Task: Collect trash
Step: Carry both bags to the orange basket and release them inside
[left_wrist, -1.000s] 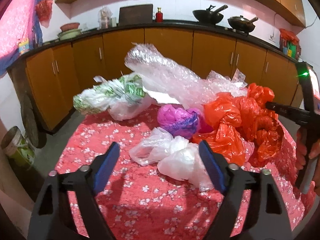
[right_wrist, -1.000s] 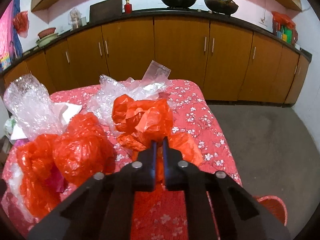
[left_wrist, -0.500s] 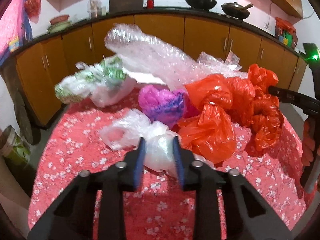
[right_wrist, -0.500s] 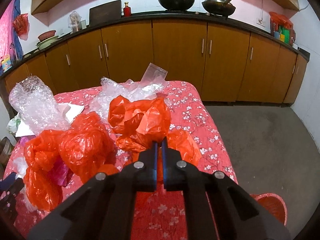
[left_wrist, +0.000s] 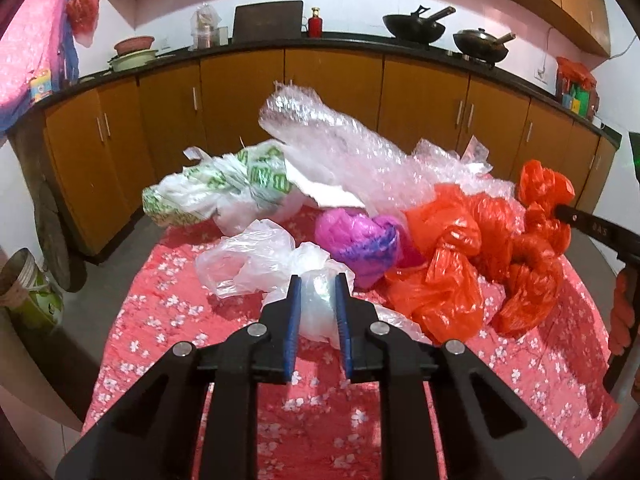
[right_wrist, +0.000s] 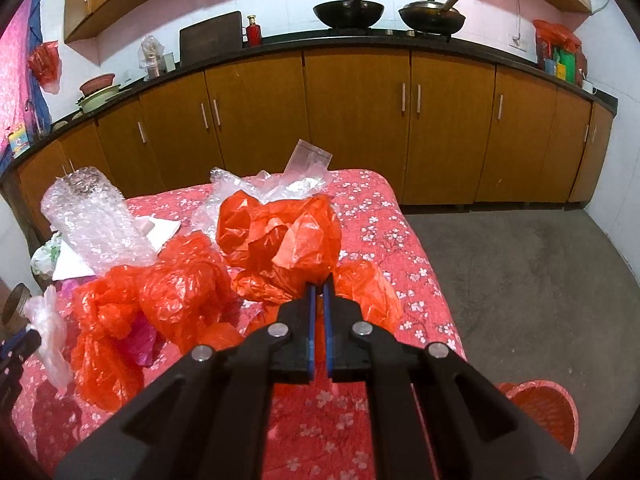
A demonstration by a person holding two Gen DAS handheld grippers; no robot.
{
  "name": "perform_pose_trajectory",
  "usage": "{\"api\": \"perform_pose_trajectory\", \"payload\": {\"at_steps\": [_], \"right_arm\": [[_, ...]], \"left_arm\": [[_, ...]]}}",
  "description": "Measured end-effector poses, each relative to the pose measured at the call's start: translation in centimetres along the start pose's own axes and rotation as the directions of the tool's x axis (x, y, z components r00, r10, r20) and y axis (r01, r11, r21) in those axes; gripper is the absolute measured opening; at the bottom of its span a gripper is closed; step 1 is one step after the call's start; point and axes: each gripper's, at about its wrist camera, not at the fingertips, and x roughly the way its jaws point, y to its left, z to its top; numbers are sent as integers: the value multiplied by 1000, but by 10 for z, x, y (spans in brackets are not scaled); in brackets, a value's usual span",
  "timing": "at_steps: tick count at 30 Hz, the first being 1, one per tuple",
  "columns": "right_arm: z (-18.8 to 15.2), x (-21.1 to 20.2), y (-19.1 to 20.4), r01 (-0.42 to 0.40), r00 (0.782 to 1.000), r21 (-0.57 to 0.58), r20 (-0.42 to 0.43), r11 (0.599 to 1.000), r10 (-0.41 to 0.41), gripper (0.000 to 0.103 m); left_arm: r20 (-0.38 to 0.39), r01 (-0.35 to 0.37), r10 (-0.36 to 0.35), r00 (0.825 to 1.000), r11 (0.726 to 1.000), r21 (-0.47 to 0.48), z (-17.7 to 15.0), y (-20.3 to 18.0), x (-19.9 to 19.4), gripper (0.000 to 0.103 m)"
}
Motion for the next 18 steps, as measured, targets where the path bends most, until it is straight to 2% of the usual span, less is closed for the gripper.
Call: {"api": "perform_pose_trajectory", "payload": {"at_steps": [9,18], "right_arm": [[-4,-33,-3,-15,999,9,31,1000,15,5],[-12,-90,-13,-34,996,35,79,999,31,5]], "left_arm": [[63,5,-6,998,1000,11,15,-6,-23,17],[134,72,-75,988,997,26,32,-26,-61,17]]}}
